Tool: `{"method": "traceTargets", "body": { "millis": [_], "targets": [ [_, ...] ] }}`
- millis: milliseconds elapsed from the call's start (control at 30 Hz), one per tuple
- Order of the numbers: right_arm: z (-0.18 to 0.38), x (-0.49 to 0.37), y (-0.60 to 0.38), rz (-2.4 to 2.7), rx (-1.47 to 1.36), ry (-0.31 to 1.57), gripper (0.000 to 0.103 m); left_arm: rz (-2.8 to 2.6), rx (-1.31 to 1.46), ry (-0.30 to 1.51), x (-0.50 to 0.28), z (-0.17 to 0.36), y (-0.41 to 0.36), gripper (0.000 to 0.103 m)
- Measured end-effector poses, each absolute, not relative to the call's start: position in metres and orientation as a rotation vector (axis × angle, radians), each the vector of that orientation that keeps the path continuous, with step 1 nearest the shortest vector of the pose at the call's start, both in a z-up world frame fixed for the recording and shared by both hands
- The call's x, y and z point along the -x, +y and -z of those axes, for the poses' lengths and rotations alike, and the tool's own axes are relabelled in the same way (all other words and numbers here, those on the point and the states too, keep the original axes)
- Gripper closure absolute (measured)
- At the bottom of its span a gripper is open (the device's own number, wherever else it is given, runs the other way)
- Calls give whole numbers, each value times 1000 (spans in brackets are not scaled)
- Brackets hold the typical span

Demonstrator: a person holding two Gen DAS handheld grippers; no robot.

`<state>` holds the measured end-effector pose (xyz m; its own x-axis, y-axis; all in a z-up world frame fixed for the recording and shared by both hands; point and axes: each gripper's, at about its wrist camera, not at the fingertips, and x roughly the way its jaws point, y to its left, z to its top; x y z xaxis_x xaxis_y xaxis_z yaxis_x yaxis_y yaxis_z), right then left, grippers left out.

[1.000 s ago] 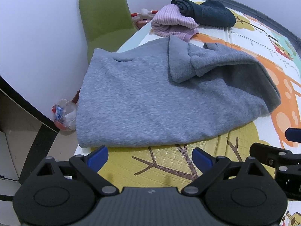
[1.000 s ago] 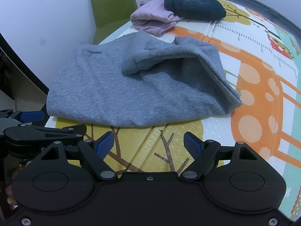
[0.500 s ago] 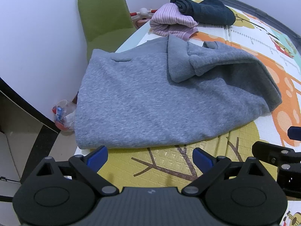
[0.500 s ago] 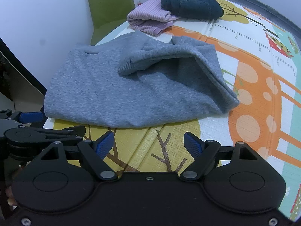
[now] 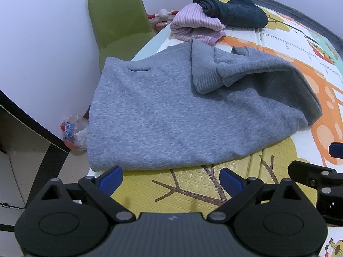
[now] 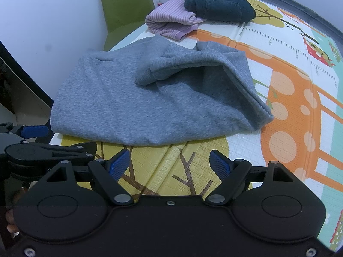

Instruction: Fold clothes

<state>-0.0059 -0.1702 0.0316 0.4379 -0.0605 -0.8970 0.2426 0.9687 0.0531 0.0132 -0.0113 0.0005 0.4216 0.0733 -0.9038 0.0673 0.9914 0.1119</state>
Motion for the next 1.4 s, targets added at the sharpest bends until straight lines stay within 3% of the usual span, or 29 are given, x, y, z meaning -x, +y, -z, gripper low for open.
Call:
{"method": "traceTargets", "body": {
  "millis": [1400],
  "targets": [
    [-34,15,-165,200,-174,1110,18,24,-153,1145,-7,-1,-12,4]
  ]
}}
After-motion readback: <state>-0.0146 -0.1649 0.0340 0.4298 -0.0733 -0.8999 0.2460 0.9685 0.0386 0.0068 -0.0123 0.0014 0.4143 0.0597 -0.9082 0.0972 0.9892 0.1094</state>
